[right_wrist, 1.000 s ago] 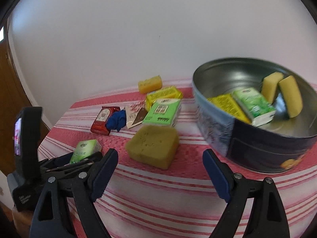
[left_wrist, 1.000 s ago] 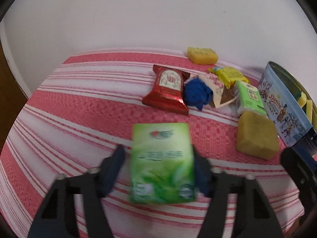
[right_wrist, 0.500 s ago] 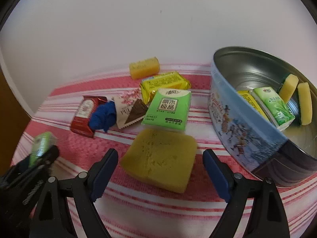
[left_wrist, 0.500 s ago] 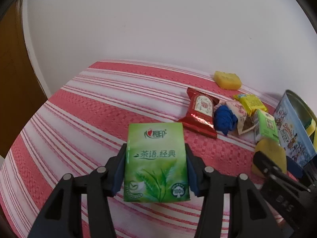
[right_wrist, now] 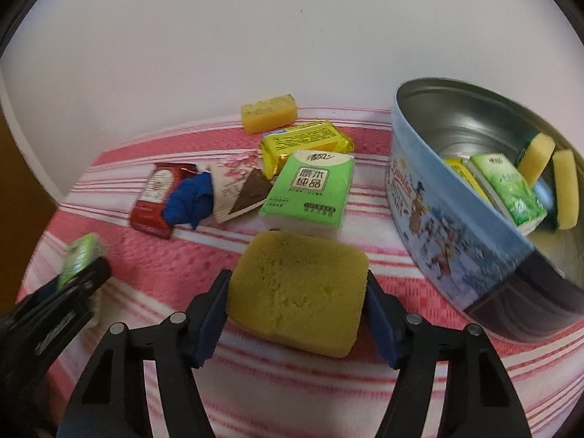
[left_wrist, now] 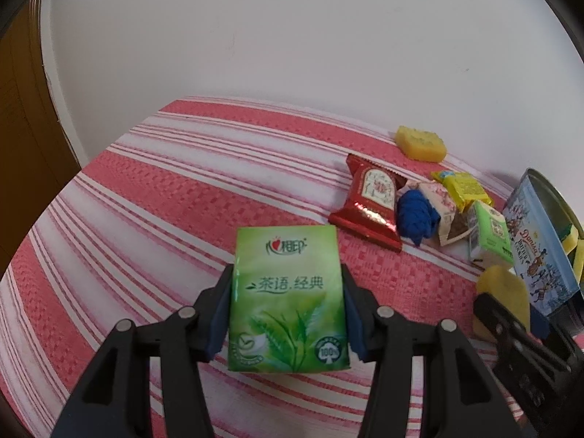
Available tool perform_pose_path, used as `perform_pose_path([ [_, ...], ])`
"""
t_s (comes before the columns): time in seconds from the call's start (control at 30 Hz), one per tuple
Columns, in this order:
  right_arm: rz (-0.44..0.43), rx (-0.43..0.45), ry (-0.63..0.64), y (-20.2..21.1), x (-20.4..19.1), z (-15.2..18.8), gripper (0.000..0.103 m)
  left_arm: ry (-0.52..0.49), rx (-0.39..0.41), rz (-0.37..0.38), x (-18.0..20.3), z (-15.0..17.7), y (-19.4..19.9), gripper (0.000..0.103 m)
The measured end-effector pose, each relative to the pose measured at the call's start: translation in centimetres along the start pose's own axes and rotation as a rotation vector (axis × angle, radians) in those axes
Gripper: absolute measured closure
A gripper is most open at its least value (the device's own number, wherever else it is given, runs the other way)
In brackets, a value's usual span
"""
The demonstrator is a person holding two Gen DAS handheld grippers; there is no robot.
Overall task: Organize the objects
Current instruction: 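Grasp a green tissue pack with the left tool while the right tool grasps a yellow sponge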
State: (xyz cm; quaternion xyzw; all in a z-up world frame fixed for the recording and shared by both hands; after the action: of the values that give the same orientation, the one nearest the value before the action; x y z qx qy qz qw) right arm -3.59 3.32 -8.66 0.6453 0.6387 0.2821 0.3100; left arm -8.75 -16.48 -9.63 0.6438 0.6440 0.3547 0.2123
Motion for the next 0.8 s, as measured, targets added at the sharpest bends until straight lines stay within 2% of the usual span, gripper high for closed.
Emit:
perform_pose_path([
  [0.1,-0.056,0.054,-0.003,1.7,0.3,0.3,0.033,-0.018,0.039,0.030,0.7,-0.3,0.6,0.050],
  [0.23,-0.118,0.179,-0.020,4.8,1.0,-0.4,0.033,-0.063,0.119,0.052,2.1,-0.7,1.7,0.050],
  [0.47,-0.066,0.368,0.000,8.7,2.1,-1.7,0.033,-0.119,0.200,0.006,3.0,-1.3,2.7,0.050],
  [0.8,-0.050,0.467,0.013,11.1,4.6,-2.2,0.033,-0.135,0.213,-0.010,3.6,-1.1,2.8,0.050],
])
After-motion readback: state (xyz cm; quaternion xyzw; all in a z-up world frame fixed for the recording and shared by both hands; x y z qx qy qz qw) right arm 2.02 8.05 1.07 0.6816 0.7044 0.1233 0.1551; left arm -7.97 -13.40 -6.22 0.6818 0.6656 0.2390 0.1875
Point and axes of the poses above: each gripper's, at about its wrist camera, not at the fingertips, and y roughly against the way its jaws point, x to its right, z to its underside, the point moved 7 cm from there along -y, roughly the way its jaws point, and after that the axes turned 9 degrees about z, right-handed, at the moved point
